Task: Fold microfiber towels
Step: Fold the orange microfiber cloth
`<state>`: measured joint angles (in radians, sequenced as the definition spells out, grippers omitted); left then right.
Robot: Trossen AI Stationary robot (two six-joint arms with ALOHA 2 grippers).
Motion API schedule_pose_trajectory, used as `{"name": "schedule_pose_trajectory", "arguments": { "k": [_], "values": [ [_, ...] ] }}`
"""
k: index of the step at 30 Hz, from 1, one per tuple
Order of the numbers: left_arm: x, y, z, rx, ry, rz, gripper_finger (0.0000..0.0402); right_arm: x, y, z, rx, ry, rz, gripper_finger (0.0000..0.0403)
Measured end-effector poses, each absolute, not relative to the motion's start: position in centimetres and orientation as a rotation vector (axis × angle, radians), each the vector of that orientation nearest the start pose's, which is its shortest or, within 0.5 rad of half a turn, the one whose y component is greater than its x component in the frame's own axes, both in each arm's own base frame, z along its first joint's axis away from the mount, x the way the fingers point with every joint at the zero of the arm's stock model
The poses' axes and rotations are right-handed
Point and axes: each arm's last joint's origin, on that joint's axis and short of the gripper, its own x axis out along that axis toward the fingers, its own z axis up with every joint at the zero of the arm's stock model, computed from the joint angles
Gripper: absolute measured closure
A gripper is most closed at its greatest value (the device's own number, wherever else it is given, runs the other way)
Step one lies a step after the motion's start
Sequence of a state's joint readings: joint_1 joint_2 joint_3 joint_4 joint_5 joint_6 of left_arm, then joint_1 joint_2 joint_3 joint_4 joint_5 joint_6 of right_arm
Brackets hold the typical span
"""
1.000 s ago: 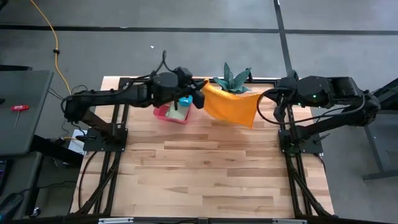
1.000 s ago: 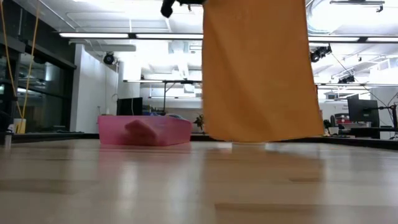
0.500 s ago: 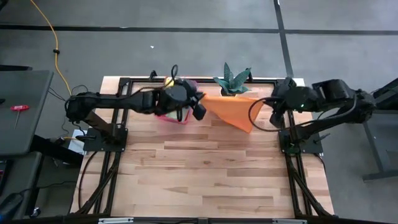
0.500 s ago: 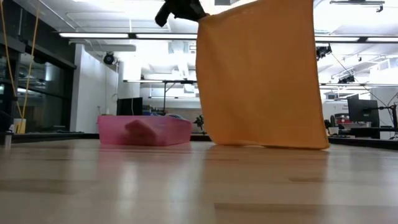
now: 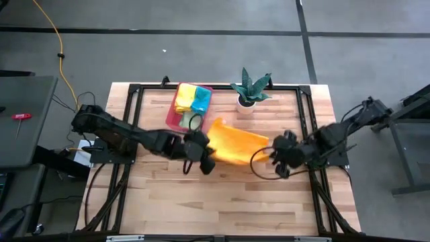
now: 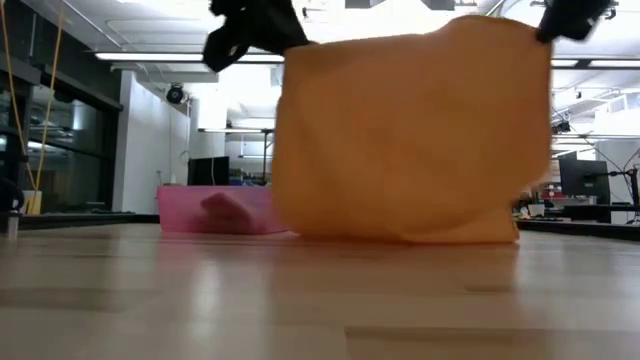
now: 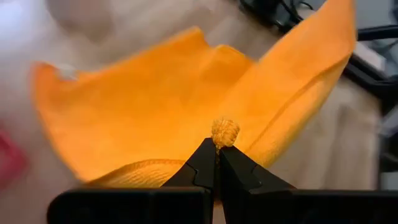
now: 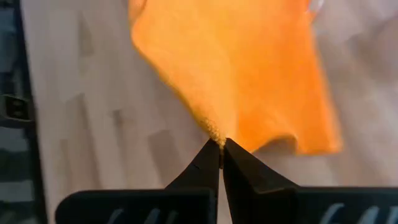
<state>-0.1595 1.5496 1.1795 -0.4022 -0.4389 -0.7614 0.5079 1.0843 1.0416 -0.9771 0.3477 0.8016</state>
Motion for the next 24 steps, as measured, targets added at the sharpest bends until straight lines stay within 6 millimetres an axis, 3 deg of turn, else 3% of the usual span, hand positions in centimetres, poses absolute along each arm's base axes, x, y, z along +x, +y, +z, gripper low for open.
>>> {"name": "schedule_pose_trajectory", "arguments": {
  "k": [8,13,19,24],
  "values": [
    [31.5,-7.6,20.4,-0.684,0.773,0.525,0.0402,18.7,12.2,24.5,0.544,0.871,-0.145,0.0403],
    [31.8,-9.5,17.1,-0.788,0.88,0.503,0.0402,19.4,14.4,21.7,0.643,0.893,-0.079,0.0403],
    [32.5,-11.5,14.2,-0.855,1.0,0.404,0.04,20.2,16.8,19.5,0.714,0.955,-0.049,0.0403],
    [32.9,-12.4,13.3,-0.934,1.078,0.292,0.0398,21.0,19.0,18.1,0.81,0.977,0.038,0.0403]
  ]
}}
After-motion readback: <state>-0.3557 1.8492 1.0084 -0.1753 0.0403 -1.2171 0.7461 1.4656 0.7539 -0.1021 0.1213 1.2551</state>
